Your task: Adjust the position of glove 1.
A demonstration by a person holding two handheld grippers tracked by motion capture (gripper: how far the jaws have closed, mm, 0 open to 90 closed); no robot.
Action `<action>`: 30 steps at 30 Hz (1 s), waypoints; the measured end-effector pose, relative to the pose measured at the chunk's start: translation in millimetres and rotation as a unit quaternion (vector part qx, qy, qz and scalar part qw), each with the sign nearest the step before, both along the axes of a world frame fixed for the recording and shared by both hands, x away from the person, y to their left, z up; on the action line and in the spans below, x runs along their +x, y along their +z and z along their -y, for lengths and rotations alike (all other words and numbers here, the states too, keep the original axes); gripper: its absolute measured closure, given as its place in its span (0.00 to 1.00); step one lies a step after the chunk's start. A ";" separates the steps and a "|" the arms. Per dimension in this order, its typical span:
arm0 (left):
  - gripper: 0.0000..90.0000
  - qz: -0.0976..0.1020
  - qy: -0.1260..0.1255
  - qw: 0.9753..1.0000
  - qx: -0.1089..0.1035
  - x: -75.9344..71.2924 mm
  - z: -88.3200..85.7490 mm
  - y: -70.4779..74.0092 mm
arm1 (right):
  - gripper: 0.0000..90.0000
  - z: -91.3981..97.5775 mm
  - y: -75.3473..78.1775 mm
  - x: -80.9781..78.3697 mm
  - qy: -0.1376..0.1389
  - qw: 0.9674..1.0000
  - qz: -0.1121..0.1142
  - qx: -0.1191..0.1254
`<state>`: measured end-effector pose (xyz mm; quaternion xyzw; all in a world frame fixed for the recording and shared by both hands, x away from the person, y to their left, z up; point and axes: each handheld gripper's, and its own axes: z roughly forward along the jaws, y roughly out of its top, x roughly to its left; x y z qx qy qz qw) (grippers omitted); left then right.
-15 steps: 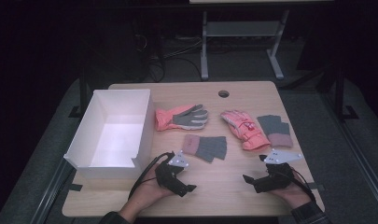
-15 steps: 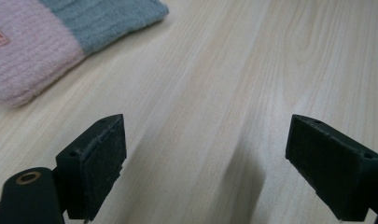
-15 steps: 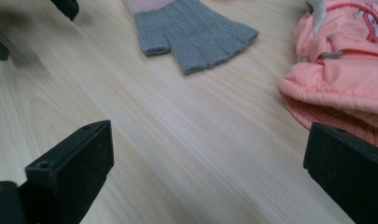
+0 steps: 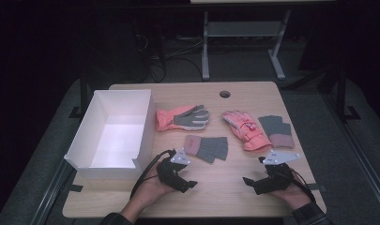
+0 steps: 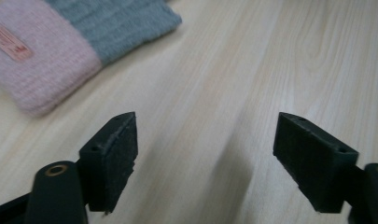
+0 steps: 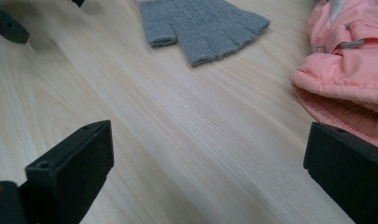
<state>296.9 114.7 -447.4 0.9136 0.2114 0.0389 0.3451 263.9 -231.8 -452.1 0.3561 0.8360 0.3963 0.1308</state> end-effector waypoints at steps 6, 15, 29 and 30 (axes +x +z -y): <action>0.33 -0.003 0.027 0.999 -0.022 11.3 -0.4 4.3 | 0.01 -1.0 -1.4 -0.8 -0.001 1.000 -0.011 -0.004; 0.58 0.006 0.024 0.999 -0.028 26.1 4.6 11.0 | 0.01 1.2 -1.2 -1.2 -0.002 1.000 -0.017 -0.001; 0.97 -0.003 0.027 1.000 -0.012 50.5 10.3 12.5 | 0.01 1.3 -2.0 -0.7 -0.001 1.000 -0.016 -0.001; 0.97 -0.004 0.028 1.000 -0.011 51.7 10.1 13.0 | 0.01 1.3 -2.0 -0.7 -0.001 1.000 -0.016 -0.001</action>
